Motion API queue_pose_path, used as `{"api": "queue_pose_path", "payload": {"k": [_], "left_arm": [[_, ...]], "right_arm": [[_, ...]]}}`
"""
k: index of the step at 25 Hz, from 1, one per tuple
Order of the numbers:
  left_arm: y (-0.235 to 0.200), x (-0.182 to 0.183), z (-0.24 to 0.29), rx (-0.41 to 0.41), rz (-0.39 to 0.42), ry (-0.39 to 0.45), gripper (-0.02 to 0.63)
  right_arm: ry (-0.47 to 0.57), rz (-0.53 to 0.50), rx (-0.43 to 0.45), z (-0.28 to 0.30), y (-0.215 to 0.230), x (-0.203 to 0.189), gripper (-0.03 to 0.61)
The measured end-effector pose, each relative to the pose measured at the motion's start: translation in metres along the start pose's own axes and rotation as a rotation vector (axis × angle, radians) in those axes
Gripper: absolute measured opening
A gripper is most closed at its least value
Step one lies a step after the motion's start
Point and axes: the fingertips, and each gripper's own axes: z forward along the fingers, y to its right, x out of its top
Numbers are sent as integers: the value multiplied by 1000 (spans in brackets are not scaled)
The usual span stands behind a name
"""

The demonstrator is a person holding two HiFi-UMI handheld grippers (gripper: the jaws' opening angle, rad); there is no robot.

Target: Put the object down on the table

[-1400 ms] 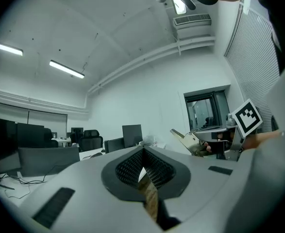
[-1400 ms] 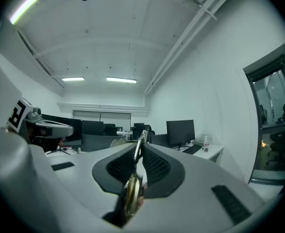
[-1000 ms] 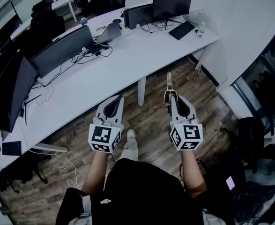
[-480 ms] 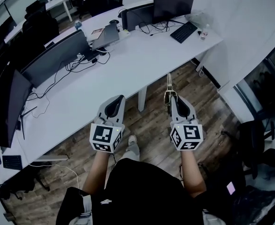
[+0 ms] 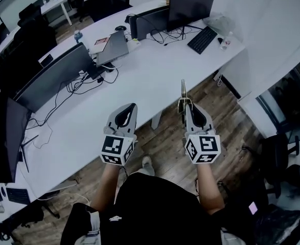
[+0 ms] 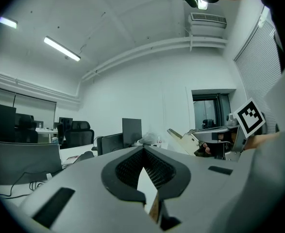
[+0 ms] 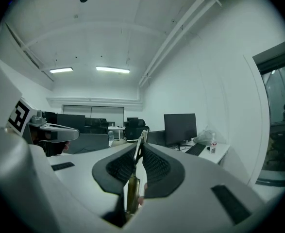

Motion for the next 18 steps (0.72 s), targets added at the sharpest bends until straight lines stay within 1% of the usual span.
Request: {"api": "queue_pose_path", "payload": {"k": [5,11,18], "left_arm": [[-36,1,30,-17,-3,-3,12],[-70,0,54,-32,-4,-4,12],[-91,0,72,-26,-18,-4,12]], "right_arm": [[-8,1,-17,45,-2,3,43],[-21,9,-28,84,-8,0,43],[-47,3,-12,110,-13,-4,43]]}}
